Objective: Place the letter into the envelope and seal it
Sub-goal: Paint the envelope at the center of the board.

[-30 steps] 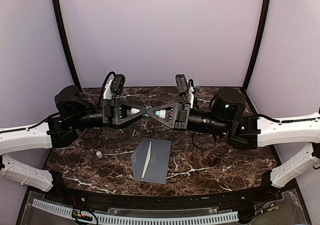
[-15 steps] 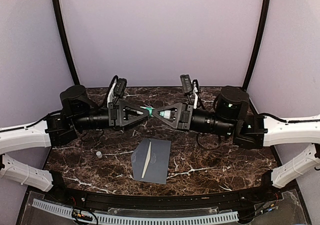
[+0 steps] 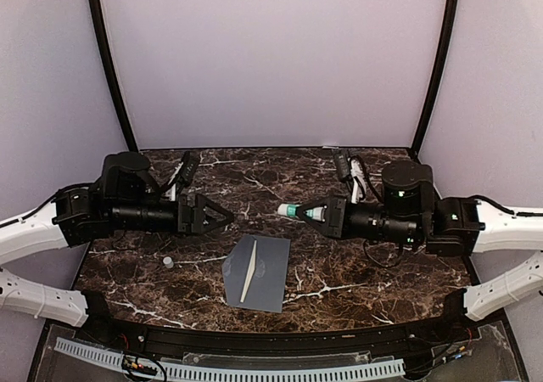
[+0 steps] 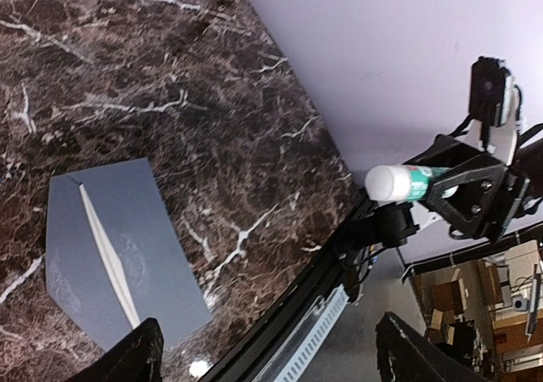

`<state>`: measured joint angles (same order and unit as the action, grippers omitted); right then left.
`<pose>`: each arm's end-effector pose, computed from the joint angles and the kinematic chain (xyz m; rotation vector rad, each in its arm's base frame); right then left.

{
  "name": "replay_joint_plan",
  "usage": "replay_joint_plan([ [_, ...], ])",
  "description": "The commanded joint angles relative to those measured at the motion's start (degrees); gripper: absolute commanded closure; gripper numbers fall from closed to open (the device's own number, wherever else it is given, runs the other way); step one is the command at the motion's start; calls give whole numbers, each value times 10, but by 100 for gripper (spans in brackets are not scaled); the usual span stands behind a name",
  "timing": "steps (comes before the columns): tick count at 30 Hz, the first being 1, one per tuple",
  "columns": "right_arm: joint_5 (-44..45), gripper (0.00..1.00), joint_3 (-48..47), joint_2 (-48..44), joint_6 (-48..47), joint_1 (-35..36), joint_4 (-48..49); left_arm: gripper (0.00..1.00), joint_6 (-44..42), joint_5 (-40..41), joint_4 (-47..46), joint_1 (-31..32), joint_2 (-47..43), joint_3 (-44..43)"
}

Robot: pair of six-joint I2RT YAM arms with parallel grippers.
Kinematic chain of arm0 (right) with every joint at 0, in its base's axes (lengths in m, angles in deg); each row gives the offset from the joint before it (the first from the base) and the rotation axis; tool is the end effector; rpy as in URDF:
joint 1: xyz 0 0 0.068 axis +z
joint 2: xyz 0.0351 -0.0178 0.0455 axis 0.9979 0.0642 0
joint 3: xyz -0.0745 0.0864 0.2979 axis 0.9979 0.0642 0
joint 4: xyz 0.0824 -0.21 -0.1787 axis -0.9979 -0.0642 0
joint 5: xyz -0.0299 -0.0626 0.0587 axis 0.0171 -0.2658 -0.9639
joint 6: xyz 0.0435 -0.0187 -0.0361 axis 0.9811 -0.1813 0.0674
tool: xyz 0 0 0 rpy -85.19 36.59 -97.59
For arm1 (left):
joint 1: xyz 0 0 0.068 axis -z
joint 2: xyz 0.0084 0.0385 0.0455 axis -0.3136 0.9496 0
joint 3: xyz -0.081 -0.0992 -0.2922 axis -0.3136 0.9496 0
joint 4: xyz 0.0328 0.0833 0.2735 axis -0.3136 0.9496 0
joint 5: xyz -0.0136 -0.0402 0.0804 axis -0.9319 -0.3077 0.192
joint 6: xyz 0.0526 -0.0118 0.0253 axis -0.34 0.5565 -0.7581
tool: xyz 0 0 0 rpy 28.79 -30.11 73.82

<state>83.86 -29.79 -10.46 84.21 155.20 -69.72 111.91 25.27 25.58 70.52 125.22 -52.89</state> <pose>0.1032 0.2491 0.3639 -0.2860 1.9896 1.2394 0.1334 -0.1896 0.3608 0.3332 2.1183 -1.3152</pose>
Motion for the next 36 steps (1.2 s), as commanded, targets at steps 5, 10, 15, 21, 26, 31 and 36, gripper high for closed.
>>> replay_joint_plan([
  [5,37,90,15,31,5,31,-30,15,-116,-53,84,-56,93,-16],
  [10,41,90,14,64,19,51,0,17,-200,-70,90,-106,168,-43],
  [15,50,91,27,88,39,63,18,20,-264,-55,61,-113,231,-64],
  [21,52,91,80,91,79,66,76,33,-288,-61,14,-113,308,-61],
  [26,73,91,79,116,83,79,62,48,-306,-85,-7,-112,372,-60],
  [31,93,91,54,158,84,89,34,56,-302,-105,-17,-112,415,-58],
  [36,95,91,33,200,79,90,28,60,-315,-108,-6,-112,440,-67],
])
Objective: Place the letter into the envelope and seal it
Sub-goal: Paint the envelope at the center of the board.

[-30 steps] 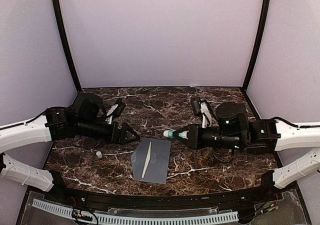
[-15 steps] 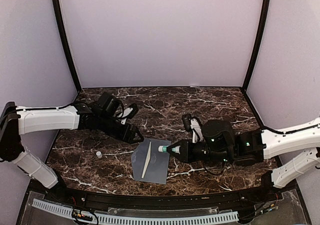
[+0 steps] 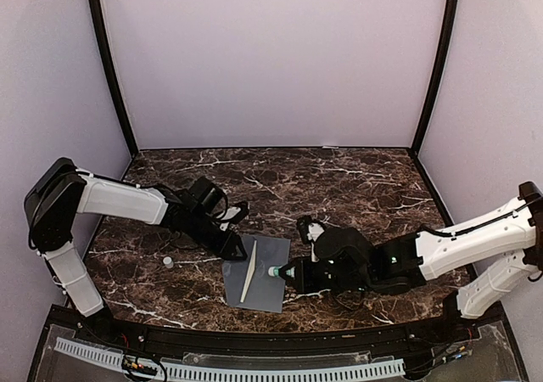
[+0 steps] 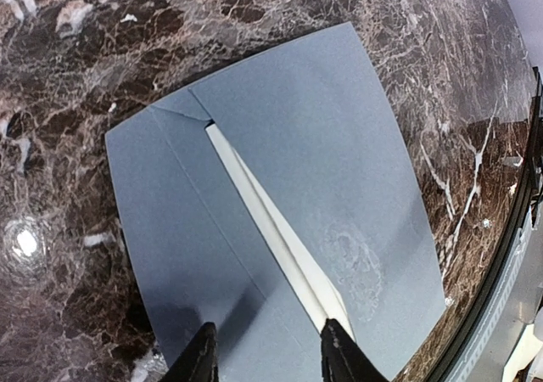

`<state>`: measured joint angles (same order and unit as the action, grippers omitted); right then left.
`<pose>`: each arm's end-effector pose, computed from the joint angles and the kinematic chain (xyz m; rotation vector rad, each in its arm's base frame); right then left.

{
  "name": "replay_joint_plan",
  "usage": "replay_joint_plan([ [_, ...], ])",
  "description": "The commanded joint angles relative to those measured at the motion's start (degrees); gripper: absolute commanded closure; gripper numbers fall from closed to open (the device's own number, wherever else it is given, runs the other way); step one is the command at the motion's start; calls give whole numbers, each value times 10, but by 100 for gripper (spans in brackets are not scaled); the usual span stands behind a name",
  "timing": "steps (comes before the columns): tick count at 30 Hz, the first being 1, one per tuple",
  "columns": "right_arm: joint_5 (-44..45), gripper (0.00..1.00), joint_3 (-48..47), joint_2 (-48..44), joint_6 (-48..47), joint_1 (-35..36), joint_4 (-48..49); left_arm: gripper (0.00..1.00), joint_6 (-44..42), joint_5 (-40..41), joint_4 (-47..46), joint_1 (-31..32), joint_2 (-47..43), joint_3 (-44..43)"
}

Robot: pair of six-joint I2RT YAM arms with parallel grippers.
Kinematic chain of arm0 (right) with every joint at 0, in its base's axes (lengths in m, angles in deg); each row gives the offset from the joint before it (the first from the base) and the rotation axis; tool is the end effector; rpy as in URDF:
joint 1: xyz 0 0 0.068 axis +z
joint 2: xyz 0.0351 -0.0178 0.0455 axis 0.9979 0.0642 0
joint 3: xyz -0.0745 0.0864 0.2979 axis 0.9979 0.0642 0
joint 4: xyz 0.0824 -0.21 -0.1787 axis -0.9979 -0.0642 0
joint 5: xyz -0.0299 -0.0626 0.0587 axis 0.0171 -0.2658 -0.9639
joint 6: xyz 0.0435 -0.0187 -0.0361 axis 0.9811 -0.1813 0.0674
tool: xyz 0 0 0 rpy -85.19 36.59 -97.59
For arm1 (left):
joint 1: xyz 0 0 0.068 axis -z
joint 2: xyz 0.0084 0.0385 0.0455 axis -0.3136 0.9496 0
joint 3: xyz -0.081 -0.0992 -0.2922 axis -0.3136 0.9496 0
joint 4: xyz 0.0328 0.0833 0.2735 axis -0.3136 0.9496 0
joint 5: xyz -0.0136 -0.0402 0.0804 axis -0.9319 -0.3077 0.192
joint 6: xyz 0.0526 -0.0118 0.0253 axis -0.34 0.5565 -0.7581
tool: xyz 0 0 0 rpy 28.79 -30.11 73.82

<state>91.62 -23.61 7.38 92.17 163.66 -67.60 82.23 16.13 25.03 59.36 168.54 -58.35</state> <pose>0.0817 0.3077 0.2411 -0.3096 2.3251 0.9491 0.2661 -0.2549 0.1783 0.7714 2.5696 -0.8677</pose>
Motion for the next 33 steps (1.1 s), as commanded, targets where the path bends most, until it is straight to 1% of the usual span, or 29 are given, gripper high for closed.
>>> replay_joint_plan([
  [1,17,91,-35,32,-2,6,8,60,-18,-24,-2,0,10,-12],
  [6,26,92,-75,87,-14,5,2,63,-21,-16,2,0,19,-13],
  [10,31,92,-114,133,-19,1,-32,65,-21,-14,5,0,29,-15],
  [11,31,92,-122,143,-19,-1,-40,67,-21,-10,7,0,30,-16],
  [18,30,92,-166,193,-17,-13,-84,73,-22,14,23,-1,39,-23],
  [33,9,93,-181,241,-36,-24,-69,76,-22,9,26,0,42,-26],
])
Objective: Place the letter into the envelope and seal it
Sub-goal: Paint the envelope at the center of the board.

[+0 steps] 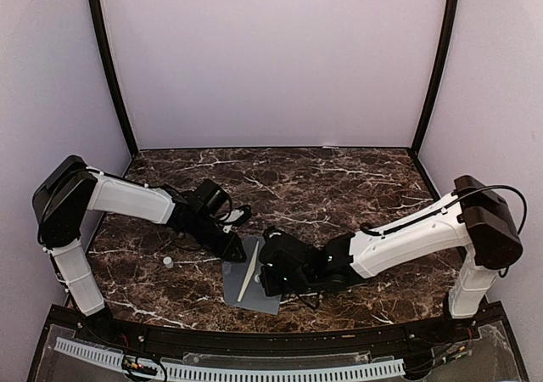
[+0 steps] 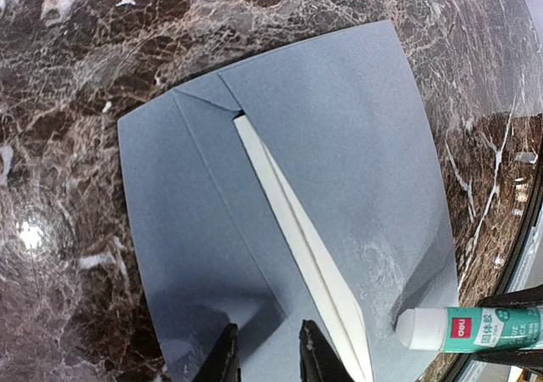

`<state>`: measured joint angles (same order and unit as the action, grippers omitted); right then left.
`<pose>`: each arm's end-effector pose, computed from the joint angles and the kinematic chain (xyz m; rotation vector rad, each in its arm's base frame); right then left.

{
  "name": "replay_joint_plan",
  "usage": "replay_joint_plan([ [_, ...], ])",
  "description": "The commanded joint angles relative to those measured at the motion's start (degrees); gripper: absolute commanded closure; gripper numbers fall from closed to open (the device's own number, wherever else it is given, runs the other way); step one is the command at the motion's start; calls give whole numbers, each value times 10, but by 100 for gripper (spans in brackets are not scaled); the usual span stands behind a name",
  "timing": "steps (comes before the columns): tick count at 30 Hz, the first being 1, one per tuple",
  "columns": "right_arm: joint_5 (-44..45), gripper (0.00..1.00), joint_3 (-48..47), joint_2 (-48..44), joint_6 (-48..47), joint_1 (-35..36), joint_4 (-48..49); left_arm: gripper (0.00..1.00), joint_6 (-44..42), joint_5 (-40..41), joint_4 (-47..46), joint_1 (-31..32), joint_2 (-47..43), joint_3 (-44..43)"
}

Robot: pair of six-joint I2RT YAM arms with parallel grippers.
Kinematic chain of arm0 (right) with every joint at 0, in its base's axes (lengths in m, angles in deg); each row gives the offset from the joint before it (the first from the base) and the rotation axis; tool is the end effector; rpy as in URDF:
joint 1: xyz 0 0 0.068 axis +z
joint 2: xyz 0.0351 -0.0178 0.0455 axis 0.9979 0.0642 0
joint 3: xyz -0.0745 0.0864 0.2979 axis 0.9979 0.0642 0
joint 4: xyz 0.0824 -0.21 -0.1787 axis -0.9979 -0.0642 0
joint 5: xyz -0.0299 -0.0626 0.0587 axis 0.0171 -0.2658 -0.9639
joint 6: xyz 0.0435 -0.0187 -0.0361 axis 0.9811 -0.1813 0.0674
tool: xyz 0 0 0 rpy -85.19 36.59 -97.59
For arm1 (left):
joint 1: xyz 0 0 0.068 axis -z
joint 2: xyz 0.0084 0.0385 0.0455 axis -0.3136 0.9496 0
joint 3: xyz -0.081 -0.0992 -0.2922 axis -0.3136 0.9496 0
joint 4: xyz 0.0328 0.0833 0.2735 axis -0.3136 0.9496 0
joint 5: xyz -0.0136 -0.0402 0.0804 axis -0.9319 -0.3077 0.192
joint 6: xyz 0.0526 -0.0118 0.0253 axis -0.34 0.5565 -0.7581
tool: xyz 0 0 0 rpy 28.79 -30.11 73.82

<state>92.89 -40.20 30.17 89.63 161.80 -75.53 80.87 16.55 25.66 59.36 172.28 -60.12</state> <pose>0.1150 0.3916 0.1896 -0.3855 2.4651 0.6374 0.2742 -0.2615 0.1636 0.7980 2.6036 -0.8356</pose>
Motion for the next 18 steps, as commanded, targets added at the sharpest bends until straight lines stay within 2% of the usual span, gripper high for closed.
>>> replay_joint_plan([
  [1,-4,93,-17,16,-12,-6,11,76,-9,4,20,0,5,-9],
  [9,0,94,-27,37,-6,-9,-11,77,-10,-2,19,-1,7,-9],
  [18,2,94,-27,44,8,-12,-16,74,-7,-99,-16,0,-3,1],
])
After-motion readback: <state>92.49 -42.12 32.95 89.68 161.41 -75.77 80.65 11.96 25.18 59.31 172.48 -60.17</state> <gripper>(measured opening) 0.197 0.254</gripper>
